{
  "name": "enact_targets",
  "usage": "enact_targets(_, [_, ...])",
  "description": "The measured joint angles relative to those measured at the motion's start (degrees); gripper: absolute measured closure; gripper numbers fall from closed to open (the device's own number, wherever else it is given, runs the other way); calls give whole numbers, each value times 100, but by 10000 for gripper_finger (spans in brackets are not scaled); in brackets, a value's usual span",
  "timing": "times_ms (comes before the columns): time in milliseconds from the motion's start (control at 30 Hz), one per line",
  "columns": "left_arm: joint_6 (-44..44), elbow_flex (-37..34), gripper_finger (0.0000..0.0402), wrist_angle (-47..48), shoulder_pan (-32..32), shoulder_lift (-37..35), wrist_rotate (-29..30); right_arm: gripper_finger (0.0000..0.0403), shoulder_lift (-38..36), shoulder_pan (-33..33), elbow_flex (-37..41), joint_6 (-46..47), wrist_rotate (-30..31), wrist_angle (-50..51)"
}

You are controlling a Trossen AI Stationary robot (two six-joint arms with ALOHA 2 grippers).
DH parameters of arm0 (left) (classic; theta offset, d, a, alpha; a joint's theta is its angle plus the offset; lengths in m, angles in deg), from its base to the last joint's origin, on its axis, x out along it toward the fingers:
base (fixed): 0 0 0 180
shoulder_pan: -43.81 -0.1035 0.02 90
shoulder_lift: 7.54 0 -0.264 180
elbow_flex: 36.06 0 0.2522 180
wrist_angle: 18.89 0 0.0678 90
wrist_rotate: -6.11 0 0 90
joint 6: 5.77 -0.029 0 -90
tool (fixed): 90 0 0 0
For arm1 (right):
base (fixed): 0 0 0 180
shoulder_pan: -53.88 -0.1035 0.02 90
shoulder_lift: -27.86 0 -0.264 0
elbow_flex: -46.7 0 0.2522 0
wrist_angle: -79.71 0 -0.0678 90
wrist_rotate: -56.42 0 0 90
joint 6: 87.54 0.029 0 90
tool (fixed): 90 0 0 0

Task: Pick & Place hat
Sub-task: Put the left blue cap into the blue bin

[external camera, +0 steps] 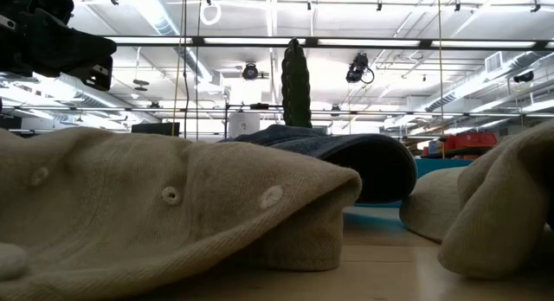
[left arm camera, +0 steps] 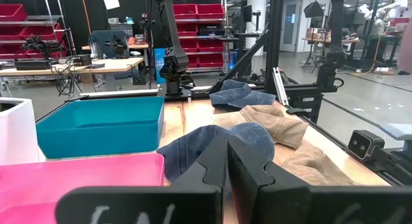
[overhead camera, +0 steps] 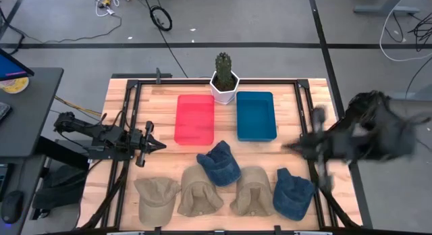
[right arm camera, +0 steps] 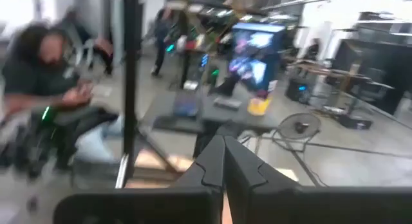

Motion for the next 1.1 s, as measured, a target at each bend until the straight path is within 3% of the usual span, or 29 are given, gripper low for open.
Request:
enact_targets(233, [1,-1,383,-1,0,0,0,394,-165,105,1294,52,73,-999])
enact_targets(533, [0,0,383,0,0,-2,0,394,-175,182,2537,993,369,-1076])
enact_targets(900, [1,0,383,0,0,-2,0,394,-155,195,3634,1913,443,-1263])
enact_targets(1100, [1,0,383,0,1,0,0,394,307,193,3862,1995,442,-1430])
